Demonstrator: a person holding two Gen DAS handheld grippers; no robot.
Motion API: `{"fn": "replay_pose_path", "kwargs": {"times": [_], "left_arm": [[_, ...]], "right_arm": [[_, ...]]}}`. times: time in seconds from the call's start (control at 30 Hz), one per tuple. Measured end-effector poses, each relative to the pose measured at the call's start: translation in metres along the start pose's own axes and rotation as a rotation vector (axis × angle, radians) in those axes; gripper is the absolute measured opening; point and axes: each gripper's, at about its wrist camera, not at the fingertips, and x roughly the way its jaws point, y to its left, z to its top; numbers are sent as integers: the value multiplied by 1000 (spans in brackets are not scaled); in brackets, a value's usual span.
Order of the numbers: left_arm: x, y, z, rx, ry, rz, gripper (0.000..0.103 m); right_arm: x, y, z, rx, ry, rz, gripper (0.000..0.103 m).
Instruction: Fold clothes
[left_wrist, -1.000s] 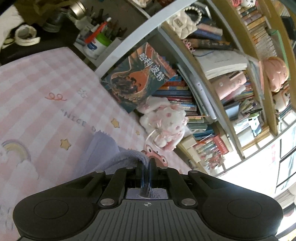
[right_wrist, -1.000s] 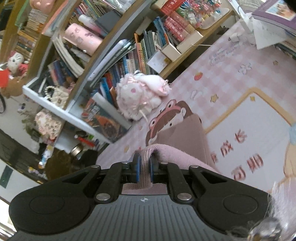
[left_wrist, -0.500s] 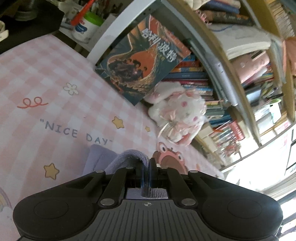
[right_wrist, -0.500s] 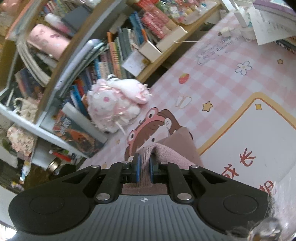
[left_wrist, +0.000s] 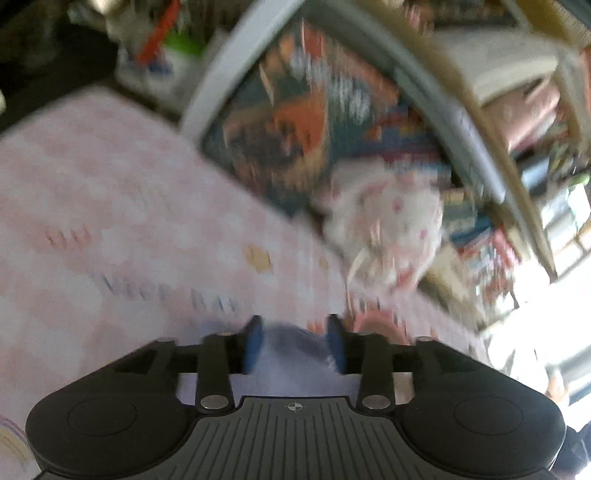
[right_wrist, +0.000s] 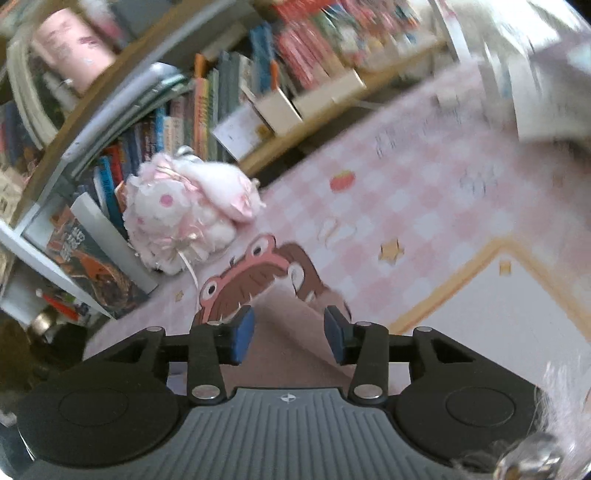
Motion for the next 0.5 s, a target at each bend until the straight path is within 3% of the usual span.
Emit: {"fn": "replay_pose_path", "kwargs": {"times": [0.1, 0.3, 0.5], "left_arm": [[-15, 4, 2, 68, -48, 17, 46], [-2, -3, -16, 267, 58, 71, 46], [18, -17, -27, 424, 50, 124, 46]], "right_arm": [[-7, 5, 3, -93, -22, -21, 44], [-1, 16, -10, -306, -3, -95, 50], [21, 27, -29, -483, -21, -151, 50]]}}
